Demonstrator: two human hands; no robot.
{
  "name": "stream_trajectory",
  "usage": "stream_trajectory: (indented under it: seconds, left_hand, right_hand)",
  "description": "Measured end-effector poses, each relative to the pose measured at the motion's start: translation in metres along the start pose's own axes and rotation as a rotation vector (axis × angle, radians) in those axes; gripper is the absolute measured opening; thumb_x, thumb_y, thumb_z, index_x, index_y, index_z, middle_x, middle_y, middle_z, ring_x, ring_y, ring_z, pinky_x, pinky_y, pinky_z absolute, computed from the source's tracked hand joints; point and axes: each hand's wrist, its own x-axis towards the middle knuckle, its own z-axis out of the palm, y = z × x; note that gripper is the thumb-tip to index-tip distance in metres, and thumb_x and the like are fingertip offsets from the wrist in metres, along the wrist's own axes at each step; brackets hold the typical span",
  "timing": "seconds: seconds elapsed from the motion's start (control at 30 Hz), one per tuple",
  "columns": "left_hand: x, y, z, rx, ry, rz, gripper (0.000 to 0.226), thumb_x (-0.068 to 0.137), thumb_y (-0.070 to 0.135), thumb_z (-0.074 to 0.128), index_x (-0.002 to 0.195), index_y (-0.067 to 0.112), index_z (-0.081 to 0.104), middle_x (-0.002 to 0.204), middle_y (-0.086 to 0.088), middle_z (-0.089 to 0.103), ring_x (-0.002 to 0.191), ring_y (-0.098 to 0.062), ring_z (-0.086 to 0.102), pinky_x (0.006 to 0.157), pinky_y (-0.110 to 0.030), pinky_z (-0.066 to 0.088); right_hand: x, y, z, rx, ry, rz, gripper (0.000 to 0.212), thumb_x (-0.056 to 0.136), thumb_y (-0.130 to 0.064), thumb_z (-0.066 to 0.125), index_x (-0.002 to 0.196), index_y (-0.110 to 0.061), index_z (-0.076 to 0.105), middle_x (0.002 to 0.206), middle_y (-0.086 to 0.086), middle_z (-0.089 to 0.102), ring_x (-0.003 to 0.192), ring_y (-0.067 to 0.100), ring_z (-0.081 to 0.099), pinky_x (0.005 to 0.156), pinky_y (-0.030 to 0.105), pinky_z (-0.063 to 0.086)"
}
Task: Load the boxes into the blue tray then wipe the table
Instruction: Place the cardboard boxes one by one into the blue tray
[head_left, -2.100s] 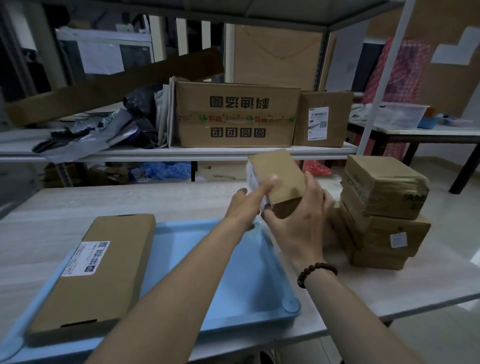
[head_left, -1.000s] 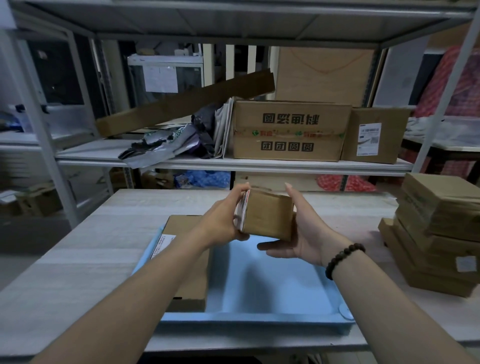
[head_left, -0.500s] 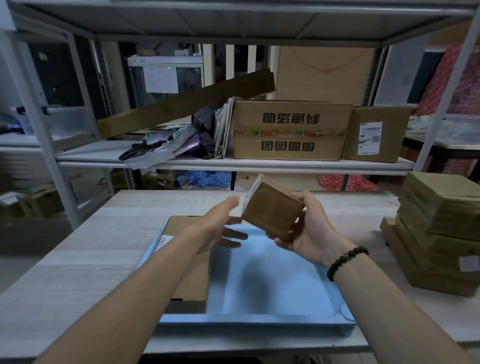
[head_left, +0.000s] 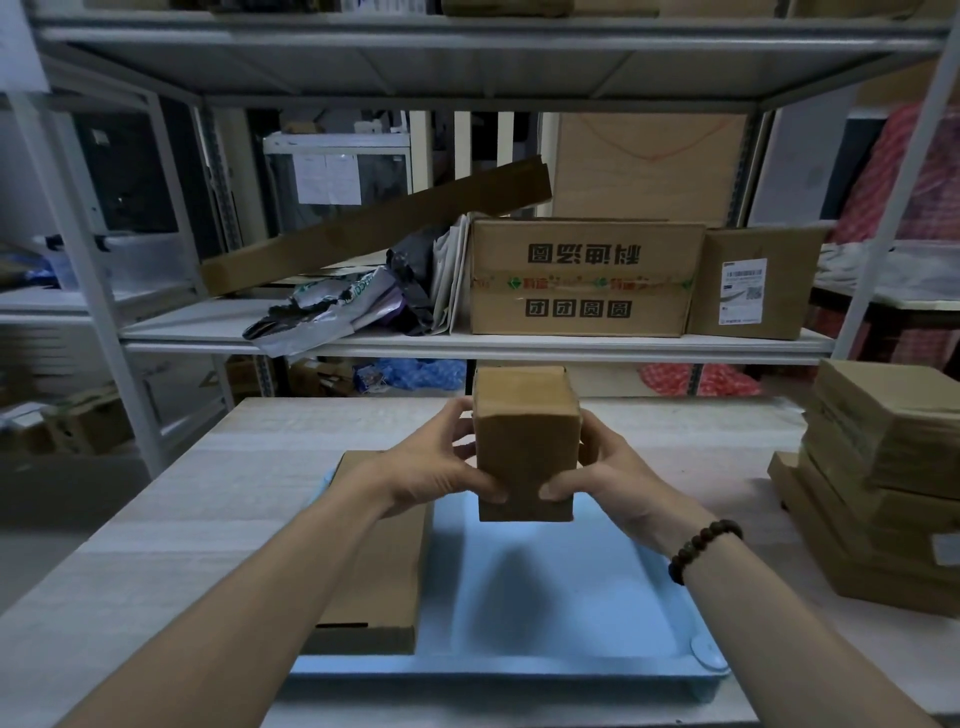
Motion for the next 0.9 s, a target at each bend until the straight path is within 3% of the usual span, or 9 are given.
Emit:
stream_trajectory:
  seconds: [0.1, 0.2, 0.27, 0.4, 0.5, 0.6, 0.73, 0.83, 0.9]
  left_hand:
    - [0.001, -0.005, 0.002, 0.064, 0.028, 0.074, 0.094, 0.062, -0.018, 0.08, 0.134, 0.029, 0.04, 0.128, 0.005, 0.059, 0.119, -0.013, 0.057, 0.08, -0.02, 0.055]
    - [0.0, -0.007, 0.003, 0.073, 0.038, 0.078, 0.096, 0.063, -0.018, 0.08, 0.136, 0.031, 0.04, 0.129, 0.005, 0.06, 0.119, -0.012, 0.057, 0.083, -0.02, 0.055]
    - [-0.002, -0.007, 0.001, 0.029, 0.032, 0.044, 0.089, 0.067, -0.012, 0.082, 0.135, 0.031, 0.044, 0.128, 0.003, 0.063, 0.119, -0.017, 0.06, 0.09, -0.026, 0.055]
    - [-0.005, -0.003, -0.004, -0.025, 0.038, -0.07, 0.065, 0.072, 0.038, 0.084, 0.13, 0.044, 0.055, 0.12, 0.009, 0.071, 0.113, -0.015, 0.066, 0.102, -0.045, 0.048]
    - [-0.007, -0.001, 0.0, -0.056, 0.058, -0.122, 0.039, 0.083, 0.053, 0.07, 0.12, 0.046, 0.062, 0.112, 0.008, 0.073, 0.102, -0.015, 0.071, 0.09, -0.038, 0.056]
    - [-0.006, -0.001, 0.003, -0.221, 0.105, -0.212, 0.047, 0.091, 0.063, 0.052, 0.12, 0.028, 0.064, 0.111, -0.004, 0.072, 0.1, -0.024, 0.068, 0.087, -0.045, 0.058]
    - [-0.003, -0.003, 0.003, -0.391, 0.153, -0.254, 0.055, 0.1, 0.059, 0.033, 0.125, 0.02, 0.063, 0.113, -0.012, 0.073, 0.102, -0.03, 0.069, 0.086, -0.051, 0.058]
    - [-0.003, -0.001, 0.008, -0.307, 0.194, -0.187, 0.04, 0.104, 0.052, 0.029, 0.136, 0.041, 0.05, 0.123, -0.005, 0.067, 0.105, -0.029, 0.068, 0.078, -0.05, 0.061]
    - [-0.004, 0.002, 0.011, -0.201, 0.182, -0.189, 0.044, 0.1, 0.062, 0.027, 0.135, 0.047, 0.048, 0.125, -0.001, 0.065, 0.106, -0.027, 0.067, 0.073, -0.047, 0.062]
  right_hand:
    - [0.001, 0.003, 0.001, -0.067, -0.008, -0.051, 0.083, 0.051, 0.0, 0.074, 0.125, -0.031, 0.053, 0.123, -0.006, 0.065, 0.122, 0.011, 0.055, 0.094, 0.032, 0.05]
    - [0.0, 0.006, 0.002, -0.103, -0.016, -0.076, 0.083, 0.053, -0.001, 0.074, 0.128, -0.031, 0.052, 0.127, -0.009, 0.064, 0.125, 0.005, 0.054, 0.092, 0.024, 0.049]
    - [0.0, 0.007, 0.001, -0.111, -0.013, -0.05, 0.082, 0.055, -0.007, 0.079, 0.13, -0.03, 0.055, 0.125, -0.009, 0.067, 0.124, 0.009, 0.056, 0.092, 0.028, 0.05]
    - [-0.003, 0.006, 0.0, -0.029, -0.061, 0.024, 0.056, 0.07, -0.035, 0.082, 0.123, -0.031, 0.066, 0.116, -0.007, 0.074, 0.11, 0.016, 0.068, 0.094, 0.04, 0.052]
    - [-0.003, 0.002, 0.008, 0.015, -0.019, 0.014, 0.035, 0.086, -0.041, 0.073, 0.117, -0.025, 0.069, 0.109, 0.002, 0.076, 0.094, 0.017, 0.073, 0.073, 0.029, 0.056]
    - [-0.005, 0.001, 0.017, 0.05, 0.01, -0.017, 0.037, 0.087, -0.049, 0.063, 0.12, -0.032, 0.067, 0.11, 0.002, 0.075, 0.091, 0.017, 0.072, 0.069, 0.026, 0.056]
    - [-0.004, 0.004, 0.024, 0.161, 0.01, 0.005, 0.028, 0.097, -0.041, 0.058, 0.124, -0.038, 0.064, 0.118, -0.001, 0.071, 0.105, 0.019, 0.069, 0.073, 0.033, 0.057]
    - [-0.002, 0.006, 0.031, 0.233, 0.02, 0.072, 0.028, 0.098, -0.047, 0.054, 0.123, -0.04, 0.064, 0.118, -0.003, 0.072, 0.108, 0.025, 0.07, 0.08, 0.045, 0.061]
    - [0.0, 0.008, 0.034, 0.258, 0.043, 0.103, 0.03, 0.098, -0.051, 0.05, 0.123, -0.042, 0.063, 0.119, -0.003, 0.072, 0.111, 0.029, 0.068, 0.09, 0.051, 0.058]
